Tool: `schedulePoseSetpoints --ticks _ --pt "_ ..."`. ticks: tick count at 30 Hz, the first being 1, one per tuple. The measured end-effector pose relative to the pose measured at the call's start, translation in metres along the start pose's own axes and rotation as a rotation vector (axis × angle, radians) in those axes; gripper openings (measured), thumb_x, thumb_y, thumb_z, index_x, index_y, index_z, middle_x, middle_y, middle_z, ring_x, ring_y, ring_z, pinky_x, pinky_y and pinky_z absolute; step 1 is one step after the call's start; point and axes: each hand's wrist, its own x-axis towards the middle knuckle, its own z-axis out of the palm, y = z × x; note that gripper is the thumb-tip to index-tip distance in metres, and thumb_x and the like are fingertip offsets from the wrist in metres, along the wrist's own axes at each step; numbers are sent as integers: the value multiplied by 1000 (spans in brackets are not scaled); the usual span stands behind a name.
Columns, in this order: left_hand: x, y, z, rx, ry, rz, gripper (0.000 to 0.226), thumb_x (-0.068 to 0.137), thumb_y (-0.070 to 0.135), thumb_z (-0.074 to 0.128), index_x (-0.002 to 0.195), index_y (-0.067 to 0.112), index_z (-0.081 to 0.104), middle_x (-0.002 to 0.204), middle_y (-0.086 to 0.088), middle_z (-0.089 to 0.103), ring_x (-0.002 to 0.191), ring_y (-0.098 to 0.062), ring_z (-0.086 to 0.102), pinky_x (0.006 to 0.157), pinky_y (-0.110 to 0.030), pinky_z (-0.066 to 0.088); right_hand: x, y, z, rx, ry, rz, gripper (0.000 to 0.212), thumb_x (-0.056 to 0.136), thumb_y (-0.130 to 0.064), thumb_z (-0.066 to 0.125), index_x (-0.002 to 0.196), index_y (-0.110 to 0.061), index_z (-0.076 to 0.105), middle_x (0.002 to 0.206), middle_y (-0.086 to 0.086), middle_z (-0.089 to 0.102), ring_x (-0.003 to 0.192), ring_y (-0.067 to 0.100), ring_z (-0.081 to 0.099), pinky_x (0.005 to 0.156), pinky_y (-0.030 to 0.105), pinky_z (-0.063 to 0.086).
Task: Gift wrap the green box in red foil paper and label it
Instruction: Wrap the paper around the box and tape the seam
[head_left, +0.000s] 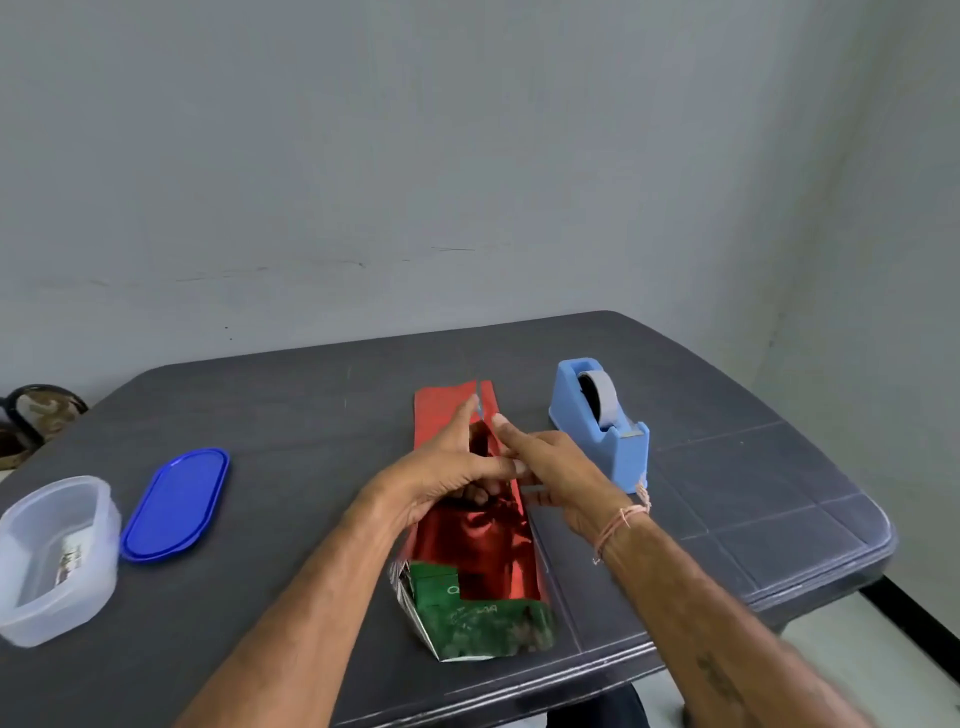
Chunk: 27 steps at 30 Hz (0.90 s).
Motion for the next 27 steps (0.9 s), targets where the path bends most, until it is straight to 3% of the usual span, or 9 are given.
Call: schedulePoseSetpoints --ticks 2,5,9,12,14,16,20,24,27 --pt "0 2 3 14 -9 -13 129 81 17 86 159 40 -15 143 6 53 70 -10 64 69 -29 54 4 -1 -1 -22 -9 19 68 87 -66 64 106 -1 72 88 14 76 77 18 70 66 30 54" --pt "-1 4 3 31 -21 -14 136 79 18 87 156 40 -24 169 0 17 74 -10 66 71 -26 56 11 -4 -2 -65 -30 41 69 81 -67 70 97 0 71 77 15 74 64 17 69 61 28 55" --pt "-5 4 1 7 -35 2 132 77 23 88 159 40 -15 170 -1 15 77 -2 70 76 -26 57 17 -2 -5 -71 -19 35 39 86 -40 79 72 -9 60 61 7 66 49 13 63 48 21 49" --pt "-12 5 -5 -7 49 56 94 83 27 83 159 29 26 160 -1 38 82 -9 72 69 -22 55 23 5 -6 -47 13 50 35 88 -28 79 66 -14 55 64 5 64 58 16 63 61 33 61" --pt "-26 2 -16 51 191 152 54 90 31 76 138 28 55 140 4 61 91 -10 73 71 -22 53 23 8 -8 -26 15 68 29 86 -27 81 71 -13 60 74 9 68 70 22 67 76 44 64" --pt "-50 -9 -26 93 345 208 32 90 40 73 120 30 66 116 10 71 94 -1 69 73 -19 51 23 8 -9 2 4 67 28 86 -29 82 76 -12 62 78 10 70 75 24 69 77 43 64" --pt "-113 -49 -28 16 491 193 41 81 52 73 109 22 68 95 16 71 83 4 62 78 -19 50 19 8 -6 30 -12 64 31 89 -26 79 75 -13 55 72 8 64 69 22 65 60 31 60" --pt "-141 -87 -21 22 353 98 72 60 63 86 118 30 60 111 10 69 99 -7 68 89 -29 55 12 3 -4 64 -31 78 27 91 -23 77 79 -10 56 76 11 63 66 21 65 50 26 57" --pt "-138 -97 -12 35 393 119 67 62 53 91 116 31 59 108 7 71 96 -13 70 87 -30 56 7 1 -6 57 -22 92 24 90 -23 78 88 -7 60 81 11 65 71 22 65 50 27 57"
